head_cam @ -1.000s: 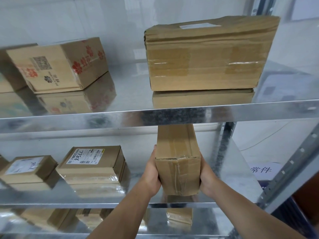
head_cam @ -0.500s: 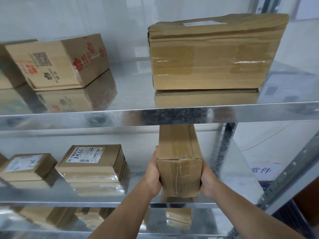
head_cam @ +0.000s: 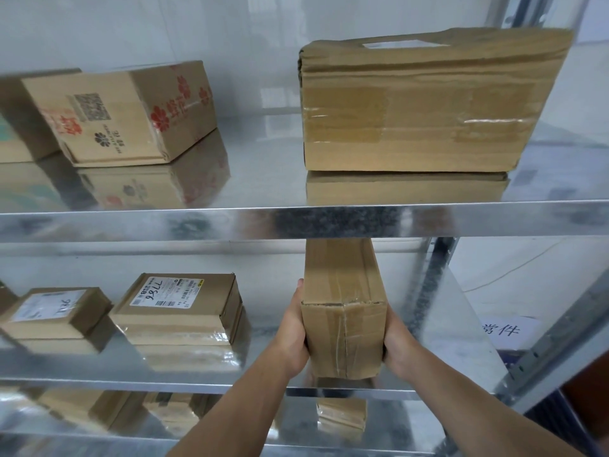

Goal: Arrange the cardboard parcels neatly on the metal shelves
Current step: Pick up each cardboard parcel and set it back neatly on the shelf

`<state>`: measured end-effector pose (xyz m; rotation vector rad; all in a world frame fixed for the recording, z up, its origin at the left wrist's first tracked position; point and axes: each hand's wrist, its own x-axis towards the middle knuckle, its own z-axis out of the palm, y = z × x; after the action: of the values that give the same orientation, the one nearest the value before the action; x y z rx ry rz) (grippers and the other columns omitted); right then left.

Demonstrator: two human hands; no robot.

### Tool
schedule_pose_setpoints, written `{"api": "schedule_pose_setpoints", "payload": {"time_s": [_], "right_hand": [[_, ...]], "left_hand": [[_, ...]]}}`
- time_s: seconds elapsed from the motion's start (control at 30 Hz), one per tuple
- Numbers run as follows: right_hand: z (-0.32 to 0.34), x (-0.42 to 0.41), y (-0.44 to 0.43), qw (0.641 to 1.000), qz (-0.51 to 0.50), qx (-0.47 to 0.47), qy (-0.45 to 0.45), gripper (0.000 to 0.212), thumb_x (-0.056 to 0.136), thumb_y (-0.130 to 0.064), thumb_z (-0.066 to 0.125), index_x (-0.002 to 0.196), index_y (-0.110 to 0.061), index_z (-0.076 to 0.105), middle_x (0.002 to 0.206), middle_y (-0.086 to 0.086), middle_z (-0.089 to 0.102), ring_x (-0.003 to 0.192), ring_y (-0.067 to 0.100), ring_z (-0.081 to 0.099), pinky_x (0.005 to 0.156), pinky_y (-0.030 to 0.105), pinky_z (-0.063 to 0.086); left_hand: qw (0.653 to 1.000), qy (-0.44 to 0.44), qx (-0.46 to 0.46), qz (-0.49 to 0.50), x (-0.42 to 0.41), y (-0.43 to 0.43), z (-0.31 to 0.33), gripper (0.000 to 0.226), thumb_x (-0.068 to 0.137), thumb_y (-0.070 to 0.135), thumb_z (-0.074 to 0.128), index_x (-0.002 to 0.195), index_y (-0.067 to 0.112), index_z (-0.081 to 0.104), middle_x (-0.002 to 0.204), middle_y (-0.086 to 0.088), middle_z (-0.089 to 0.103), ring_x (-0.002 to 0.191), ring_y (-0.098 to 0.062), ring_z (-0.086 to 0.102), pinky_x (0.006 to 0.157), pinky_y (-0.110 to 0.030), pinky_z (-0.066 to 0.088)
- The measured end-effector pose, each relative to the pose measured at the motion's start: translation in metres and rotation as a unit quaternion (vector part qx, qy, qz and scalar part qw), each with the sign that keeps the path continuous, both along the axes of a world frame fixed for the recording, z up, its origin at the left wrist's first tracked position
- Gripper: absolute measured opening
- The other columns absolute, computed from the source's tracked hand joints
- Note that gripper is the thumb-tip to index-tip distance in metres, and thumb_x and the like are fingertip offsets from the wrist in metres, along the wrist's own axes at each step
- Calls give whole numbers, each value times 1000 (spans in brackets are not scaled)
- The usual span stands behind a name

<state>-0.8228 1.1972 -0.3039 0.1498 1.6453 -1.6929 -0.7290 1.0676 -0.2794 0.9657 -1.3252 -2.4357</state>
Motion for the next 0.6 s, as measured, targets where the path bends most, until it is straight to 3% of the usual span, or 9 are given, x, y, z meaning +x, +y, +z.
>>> {"api": "schedule_pose_setpoints", "payload": {"time_s": [0.07, 0.1, 0.17, 0.2, 0.27, 0.37, 0.53, 0.6], "right_hand": [[3, 1, 0, 1000, 14, 18, 20, 58, 107, -57, 30, 93, -18, 71, 68, 0, 77, 55, 12, 72, 41, 19, 48], [6, 2, -2, 999, 21, 29, 32, 56, 107, -56, 29, 91, -20, 69, 70, 0, 77, 57, 11, 71, 42, 18, 49], [7, 2, -6, 997, 30, 48, 53, 54, 106, -59, 29, 94, -23, 68, 100, 6, 78, 88, 17, 71, 77, 28, 57], [9, 3, -7, 996, 33, 56, 61, 54, 106, -61, 29, 97, -25, 68, 112, 8, 74, 106, 23, 66, 98, 38, 52], [7, 1, -9, 995, 33, 66, 66, 53, 105, -63, 28, 102, -26, 67, 115, 7, 70, 119, 28, 59, 115, 49, 40], [6, -2, -7, 994, 42, 67, 80, 50, 107, -57, 31, 102, -25, 69, 111, 8, 73, 112, 28, 61, 111, 51, 43], [5, -11, 3, 995, 44, 24, 88, 44, 105, -50, 40, 89, -25, 72, 80, 0, 73, 91, 23, 61, 86, 40, 47], [6, -12, 5, 995, 58, 4, 81, 39, 104, -53, 42, 99, -30, 73, 88, -1, 74, 92, 22, 62, 77, 35, 46]], "left_hand": [[1000, 2, -1, -4, 1, -2, -1, 72, 107, 53, 27, 65, 34, 82, 83, 0, 79, 94, -21, 68, 94, -42, 49], [1000, 5, -3, -6, 1, -3, -1, 72, 108, 52, 27, 64, 34, 82, 82, 0, 79, 93, -20, 68, 91, -42, 50], [1000, 2, -7, -14, 2, -7, -3, 71, 107, 52, 28, 69, 29, 83, 84, -1, 79, 93, -21, 69, 91, -42, 50], [1000, -2, -12, -19, 2, -9, -4, 67, 107, 53, 30, 77, 26, 83, 86, -2, 80, 95, -22, 69, 94, -43, 50], [999, -7, -31, -16, 3, -12, -5, 56, 106, 55, 33, 97, 24, 78, 96, -4, 80, 103, -24, 69, 102, -45, 48], [998, -9, -65, -24, 2, -17, -10, 53, 102, 62, 36, 121, 27, 70, 120, -6, 74, 122, -27, 62, 115, -51, 40], [994, 19, -97, -43, -1, -21, -14, 47, 102, 59, 39, 136, 32, 58, 127, -2, 70, 125, -24, 60, 115, -51, 40], [993, 26, -102, -52, -3, -25, -16, 41, 103, 57, 41, 135, 37, 56, 131, 1, 67, 128, -24, 57, 115, -54, 39]]}}
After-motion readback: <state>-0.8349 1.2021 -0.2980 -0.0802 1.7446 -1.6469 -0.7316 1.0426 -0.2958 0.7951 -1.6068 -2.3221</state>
